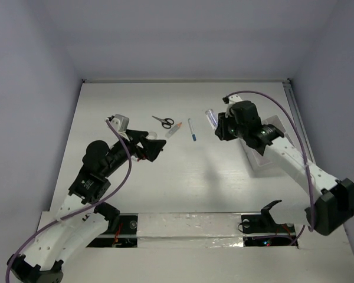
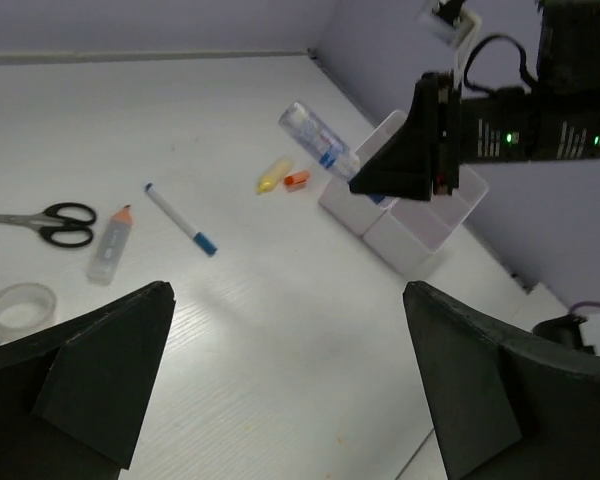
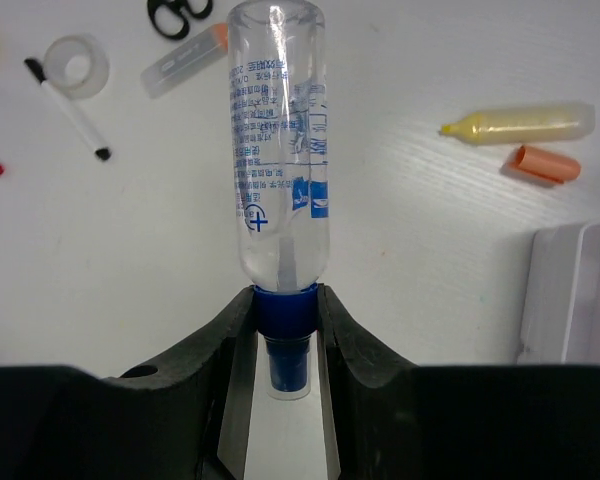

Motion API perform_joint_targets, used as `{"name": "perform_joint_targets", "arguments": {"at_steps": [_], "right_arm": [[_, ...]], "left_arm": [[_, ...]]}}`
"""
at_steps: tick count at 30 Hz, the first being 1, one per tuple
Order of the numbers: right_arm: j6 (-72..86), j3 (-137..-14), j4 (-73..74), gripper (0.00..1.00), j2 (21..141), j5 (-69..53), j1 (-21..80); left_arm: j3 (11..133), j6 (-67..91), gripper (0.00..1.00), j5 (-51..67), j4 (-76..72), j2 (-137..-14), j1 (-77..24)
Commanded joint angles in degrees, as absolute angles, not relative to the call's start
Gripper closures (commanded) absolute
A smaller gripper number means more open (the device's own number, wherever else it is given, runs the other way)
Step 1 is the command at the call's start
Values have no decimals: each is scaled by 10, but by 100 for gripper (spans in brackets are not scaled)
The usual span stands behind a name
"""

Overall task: Sort the stationery into containers
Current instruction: Place the stationery in the storage box.

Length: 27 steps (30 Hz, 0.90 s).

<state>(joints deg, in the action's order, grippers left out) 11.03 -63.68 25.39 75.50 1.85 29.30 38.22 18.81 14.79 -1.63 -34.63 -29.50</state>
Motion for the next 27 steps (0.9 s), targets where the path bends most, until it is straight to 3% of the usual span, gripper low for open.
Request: {"name": "perform_joint_targets", "arguments": {"at_steps": [1,7,12,17,23,27], "right_arm": [[127,-606,314,95,690,-68,293],[147,-572,316,96,609,-155,293],[151,-555,300,97,593,-188,298],[149,-549,299,97,584,-201,298],[145,-547,295,97,594,-221,298],[143,-547,294,97,594,-223,298]], "left_arm": [[392,293,1,182,-135,-367,-293],[367,439,1,212,-316,-512,-342],[417,422,14,141,-348,-610,-414],[454,393,13,108,-348,-689,-421],[480,413,11,148,-413,-779,-426],[485,414,15,152,-437,-816,-426]]}}
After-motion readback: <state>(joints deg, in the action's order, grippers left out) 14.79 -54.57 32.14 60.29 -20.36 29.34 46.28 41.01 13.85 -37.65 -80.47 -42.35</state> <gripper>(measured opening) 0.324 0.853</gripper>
